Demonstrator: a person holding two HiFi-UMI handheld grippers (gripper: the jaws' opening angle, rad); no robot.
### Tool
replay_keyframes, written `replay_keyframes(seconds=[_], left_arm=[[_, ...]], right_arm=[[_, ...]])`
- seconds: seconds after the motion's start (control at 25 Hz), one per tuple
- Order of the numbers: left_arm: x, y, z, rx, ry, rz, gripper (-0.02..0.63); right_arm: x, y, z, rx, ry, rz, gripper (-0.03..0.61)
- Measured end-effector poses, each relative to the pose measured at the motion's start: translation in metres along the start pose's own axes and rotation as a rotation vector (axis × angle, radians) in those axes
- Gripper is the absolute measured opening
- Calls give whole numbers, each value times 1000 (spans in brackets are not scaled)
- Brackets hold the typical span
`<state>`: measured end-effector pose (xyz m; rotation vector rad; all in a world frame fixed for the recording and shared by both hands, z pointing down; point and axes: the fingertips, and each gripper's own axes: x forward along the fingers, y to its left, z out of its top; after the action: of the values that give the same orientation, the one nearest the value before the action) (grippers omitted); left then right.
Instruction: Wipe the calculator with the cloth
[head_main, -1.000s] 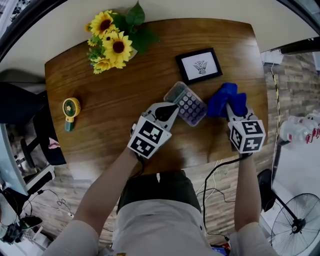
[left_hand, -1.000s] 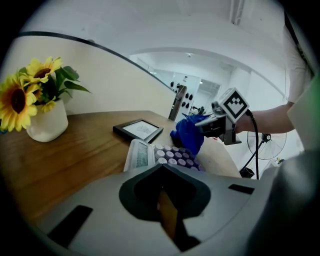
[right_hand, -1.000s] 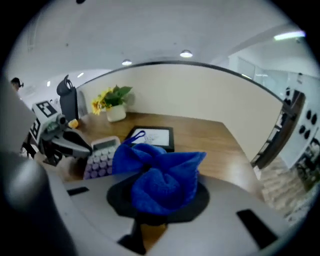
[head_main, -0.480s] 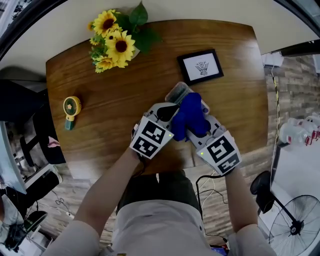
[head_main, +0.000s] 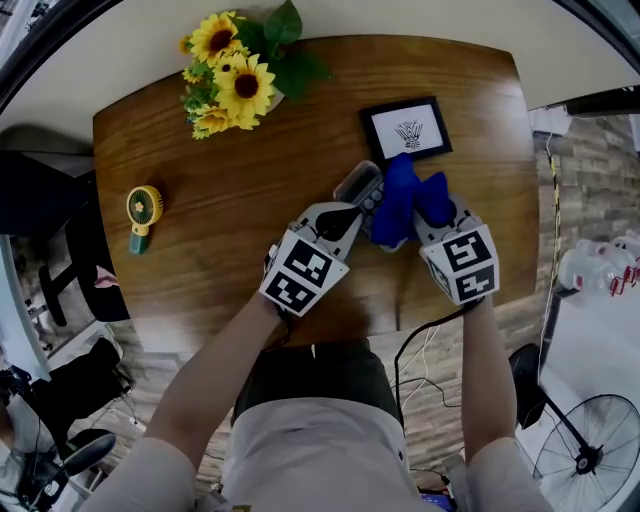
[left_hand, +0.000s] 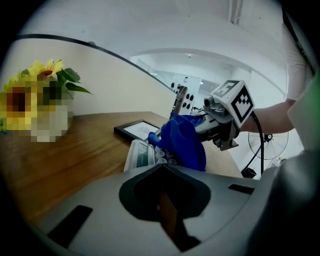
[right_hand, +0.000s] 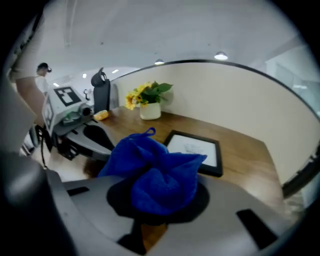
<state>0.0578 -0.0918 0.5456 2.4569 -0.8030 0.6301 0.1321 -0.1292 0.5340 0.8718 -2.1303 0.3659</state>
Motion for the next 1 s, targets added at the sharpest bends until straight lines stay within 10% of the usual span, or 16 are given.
replay_keyframes(seconds=[0.2,0.68,1.0], left_arm=[[0,-1,-1,2,3,-2,2],[-1,0,1,5,-7,2,3],[-1,0,0,5,-8,12,3]], right_arm=[[-1,-41,-10,-58,95,-147,81],[14,90,87,-74,-86,389,83],[39,83,71,-5,-52,361,83]])
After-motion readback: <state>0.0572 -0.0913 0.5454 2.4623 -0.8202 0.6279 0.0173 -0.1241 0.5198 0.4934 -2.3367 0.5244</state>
